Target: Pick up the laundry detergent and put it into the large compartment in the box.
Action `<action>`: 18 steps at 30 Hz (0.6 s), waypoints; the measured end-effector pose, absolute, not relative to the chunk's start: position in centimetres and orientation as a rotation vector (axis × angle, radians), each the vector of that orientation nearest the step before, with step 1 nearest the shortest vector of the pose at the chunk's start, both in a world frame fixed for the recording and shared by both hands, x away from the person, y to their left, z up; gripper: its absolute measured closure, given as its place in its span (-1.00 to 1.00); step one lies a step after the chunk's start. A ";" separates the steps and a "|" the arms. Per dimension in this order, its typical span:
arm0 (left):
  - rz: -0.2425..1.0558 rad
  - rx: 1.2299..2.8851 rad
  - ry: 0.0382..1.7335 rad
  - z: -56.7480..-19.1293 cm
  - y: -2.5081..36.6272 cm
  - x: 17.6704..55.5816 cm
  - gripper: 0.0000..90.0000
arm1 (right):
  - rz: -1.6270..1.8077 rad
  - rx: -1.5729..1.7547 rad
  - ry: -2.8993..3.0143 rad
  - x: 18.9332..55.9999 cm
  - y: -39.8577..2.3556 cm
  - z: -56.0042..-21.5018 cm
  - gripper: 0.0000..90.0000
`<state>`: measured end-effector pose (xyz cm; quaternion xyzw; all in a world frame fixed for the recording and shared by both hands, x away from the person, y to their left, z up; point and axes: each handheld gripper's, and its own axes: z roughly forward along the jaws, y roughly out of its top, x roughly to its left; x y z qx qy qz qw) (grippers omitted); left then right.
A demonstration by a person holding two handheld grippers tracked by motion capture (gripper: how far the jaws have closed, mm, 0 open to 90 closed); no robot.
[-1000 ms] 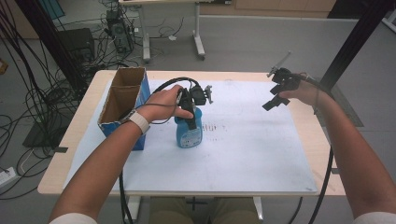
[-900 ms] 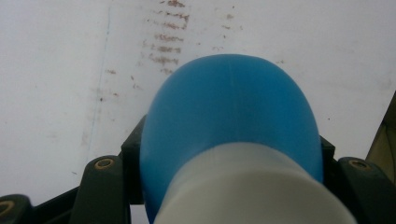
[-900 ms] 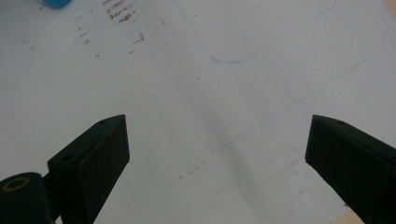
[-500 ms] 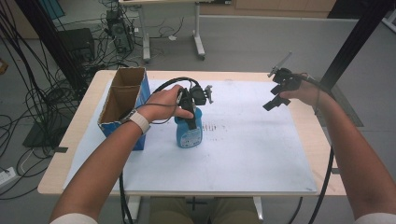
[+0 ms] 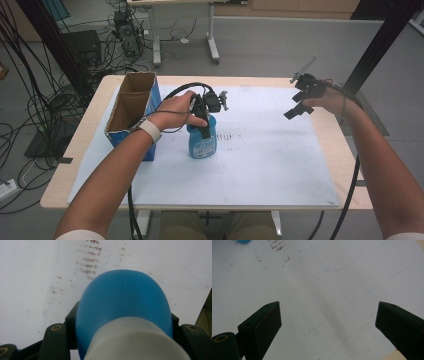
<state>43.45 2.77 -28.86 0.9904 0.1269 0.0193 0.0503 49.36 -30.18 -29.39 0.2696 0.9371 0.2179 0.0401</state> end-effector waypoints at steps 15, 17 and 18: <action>0.073 3.020 0.431 -28.1 2.6 42.9 -0.12 | 0.687 0.812 2.862 48.7 -30.4 -29.2 -0.85; 0.075 3.024 0.438 -28.0 2.6 42.9 -0.13 | 0.688 0.814 2.861 48.6 -30.4 -29.3 -0.85; 0.077 3.021 0.446 -27.9 2.6 42.8 -0.13 | 0.693 0.816 2.860 48.6 -30.5 -29.3 -0.85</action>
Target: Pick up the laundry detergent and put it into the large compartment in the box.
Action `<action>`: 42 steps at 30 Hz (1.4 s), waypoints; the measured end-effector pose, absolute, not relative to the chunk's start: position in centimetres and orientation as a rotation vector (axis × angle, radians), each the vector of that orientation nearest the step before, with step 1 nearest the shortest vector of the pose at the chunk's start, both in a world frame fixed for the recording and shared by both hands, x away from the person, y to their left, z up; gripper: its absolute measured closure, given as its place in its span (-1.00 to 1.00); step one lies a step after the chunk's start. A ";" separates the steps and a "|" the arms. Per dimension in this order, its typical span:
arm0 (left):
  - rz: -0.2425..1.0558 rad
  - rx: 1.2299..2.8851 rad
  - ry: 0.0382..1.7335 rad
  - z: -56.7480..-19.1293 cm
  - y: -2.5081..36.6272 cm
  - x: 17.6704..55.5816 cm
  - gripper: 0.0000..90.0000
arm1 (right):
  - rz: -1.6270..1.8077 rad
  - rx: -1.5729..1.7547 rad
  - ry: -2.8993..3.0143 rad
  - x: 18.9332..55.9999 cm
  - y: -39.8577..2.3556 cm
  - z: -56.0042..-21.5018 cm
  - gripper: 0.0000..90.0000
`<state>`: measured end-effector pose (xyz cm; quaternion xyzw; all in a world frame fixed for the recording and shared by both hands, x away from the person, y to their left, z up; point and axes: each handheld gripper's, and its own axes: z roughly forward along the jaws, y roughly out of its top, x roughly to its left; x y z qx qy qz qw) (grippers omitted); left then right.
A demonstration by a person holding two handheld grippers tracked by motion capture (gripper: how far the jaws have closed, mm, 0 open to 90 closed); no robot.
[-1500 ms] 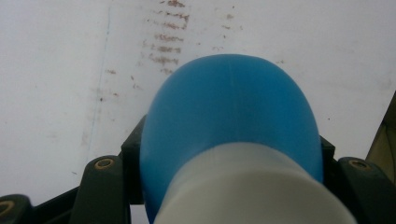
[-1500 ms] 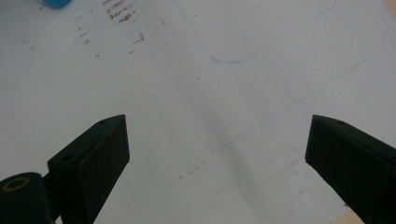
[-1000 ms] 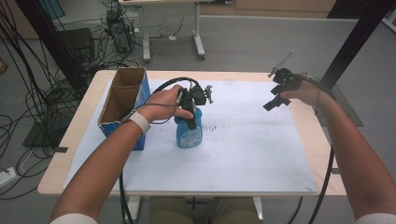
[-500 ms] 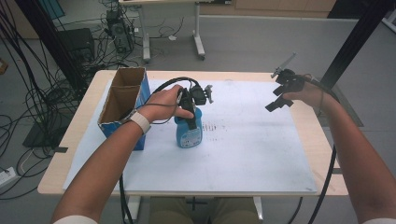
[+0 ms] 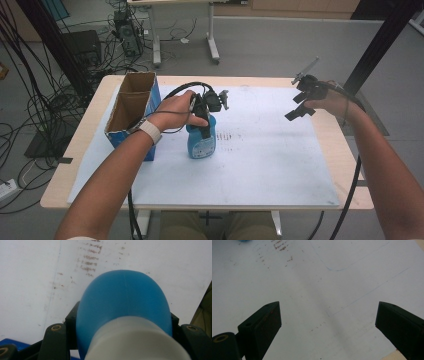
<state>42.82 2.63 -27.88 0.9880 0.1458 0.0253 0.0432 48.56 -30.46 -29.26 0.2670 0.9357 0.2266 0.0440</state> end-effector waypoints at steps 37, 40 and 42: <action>0.197 2.904 0.847 -22.4 4.4 41.3 -0.13 | 0.703 0.767 2.849 47.2 -30.0 -28.1 -0.85; 0.205 2.902 0.866 -21.8 4.5 41.2 -0.13 | 0.703 0.763 2.847 47.3 -29.9 -27.9 -0.85; 0.210 2.895 0.897 -21.5 4.6 41.2 -0.13 | 0.703 0.760 2.848 47.3 -29.8 -27.9 -0.85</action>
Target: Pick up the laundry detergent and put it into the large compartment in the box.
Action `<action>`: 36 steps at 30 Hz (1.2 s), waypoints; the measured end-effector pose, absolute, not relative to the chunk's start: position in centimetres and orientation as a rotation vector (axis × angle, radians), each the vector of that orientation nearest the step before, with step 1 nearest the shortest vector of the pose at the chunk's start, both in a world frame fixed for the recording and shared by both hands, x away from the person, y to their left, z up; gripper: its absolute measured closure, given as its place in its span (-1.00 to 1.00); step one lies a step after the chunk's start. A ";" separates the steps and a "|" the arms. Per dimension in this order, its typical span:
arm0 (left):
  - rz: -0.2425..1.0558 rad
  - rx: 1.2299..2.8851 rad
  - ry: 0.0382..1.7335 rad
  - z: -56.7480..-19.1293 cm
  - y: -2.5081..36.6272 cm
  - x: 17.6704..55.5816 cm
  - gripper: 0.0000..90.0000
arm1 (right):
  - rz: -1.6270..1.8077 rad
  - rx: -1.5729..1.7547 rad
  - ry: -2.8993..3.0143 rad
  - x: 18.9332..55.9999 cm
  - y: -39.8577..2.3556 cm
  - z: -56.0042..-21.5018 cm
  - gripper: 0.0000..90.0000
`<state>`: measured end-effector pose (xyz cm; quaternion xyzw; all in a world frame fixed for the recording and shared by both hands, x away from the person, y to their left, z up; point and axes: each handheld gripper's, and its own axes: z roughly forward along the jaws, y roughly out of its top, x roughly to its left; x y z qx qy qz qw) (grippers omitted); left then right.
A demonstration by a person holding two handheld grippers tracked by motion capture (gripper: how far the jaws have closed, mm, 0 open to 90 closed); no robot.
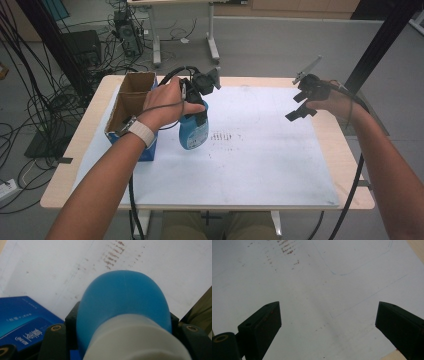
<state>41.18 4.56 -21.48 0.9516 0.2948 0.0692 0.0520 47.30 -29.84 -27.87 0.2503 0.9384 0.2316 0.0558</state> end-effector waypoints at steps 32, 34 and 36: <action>0.281 2.733 1.181 -15.5 4.5 40.0 -0.13 | 0.702 0.727 2.838 46.9 -29.2 -26.7 -0.85; 0.276 2.717 1.209 -15.1 4.7 40.1 -0.13 | 0.703 0.725 2.836 46.8 -29.2 -26.6 -0.85; 0.276 2.707 1.238 -14.7 4.8 40.2 -0.13 | 0.701 0.726 2.835 46.8 -29.2 -26.5 -0.85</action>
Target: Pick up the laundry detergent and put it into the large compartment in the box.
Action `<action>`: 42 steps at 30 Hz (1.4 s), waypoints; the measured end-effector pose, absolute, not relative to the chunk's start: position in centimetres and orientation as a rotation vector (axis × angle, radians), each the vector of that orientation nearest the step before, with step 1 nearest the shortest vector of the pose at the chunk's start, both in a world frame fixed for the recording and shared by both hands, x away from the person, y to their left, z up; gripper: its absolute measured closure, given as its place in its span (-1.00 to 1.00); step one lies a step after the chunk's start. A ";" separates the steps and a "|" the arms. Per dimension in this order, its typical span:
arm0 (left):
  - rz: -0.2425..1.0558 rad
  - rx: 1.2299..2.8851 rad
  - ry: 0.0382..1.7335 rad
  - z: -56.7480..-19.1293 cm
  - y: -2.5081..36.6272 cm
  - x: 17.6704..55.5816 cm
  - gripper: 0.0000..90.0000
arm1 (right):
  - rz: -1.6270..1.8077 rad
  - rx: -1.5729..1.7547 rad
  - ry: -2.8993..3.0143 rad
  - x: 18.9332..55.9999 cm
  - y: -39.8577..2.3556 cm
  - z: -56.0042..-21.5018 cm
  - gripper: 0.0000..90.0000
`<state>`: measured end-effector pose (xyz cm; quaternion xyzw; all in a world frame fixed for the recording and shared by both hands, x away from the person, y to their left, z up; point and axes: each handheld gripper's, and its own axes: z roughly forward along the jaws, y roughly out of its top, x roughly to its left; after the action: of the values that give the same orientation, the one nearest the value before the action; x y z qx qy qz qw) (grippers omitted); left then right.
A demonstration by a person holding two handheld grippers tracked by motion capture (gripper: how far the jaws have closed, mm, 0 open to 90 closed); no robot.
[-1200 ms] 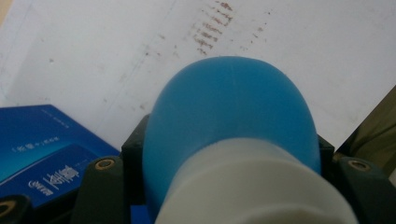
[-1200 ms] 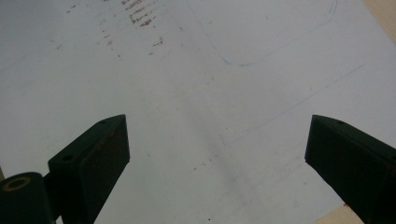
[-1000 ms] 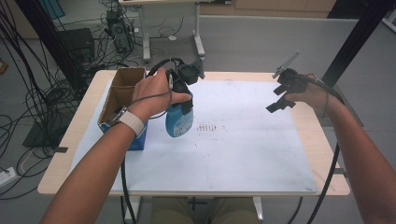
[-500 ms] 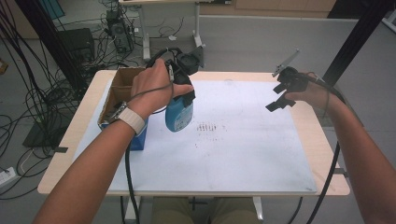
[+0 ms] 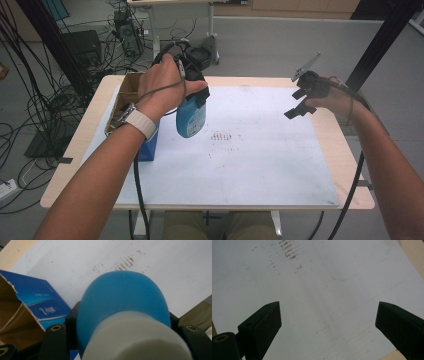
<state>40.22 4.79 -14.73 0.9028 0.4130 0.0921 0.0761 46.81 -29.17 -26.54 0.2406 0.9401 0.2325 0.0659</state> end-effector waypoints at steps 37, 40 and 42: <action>0.233 2.528 1.545 -7.8 7.6 41.9 -0.13 | 0.698 0.722 2.829 46.8 -29.5 -25.7 -0.84; 0.241 2.517 1.560 -7.7 7.8 42.1 -0.13 | 0.697 0.722 2.827 46.8 -29.6 -25.6 -0.84; 0.242 2.503 1.568 -7.6 8.0 42.2 -0.13 | 0.694 0.721 2.824 46.8 -29.6 -25.6 -0.84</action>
<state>42.18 7.99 -7.58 0.8412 0.5271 0.0814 0.0887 46.77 -29.61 -25.61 0.2402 0.9400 0.2311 0.0728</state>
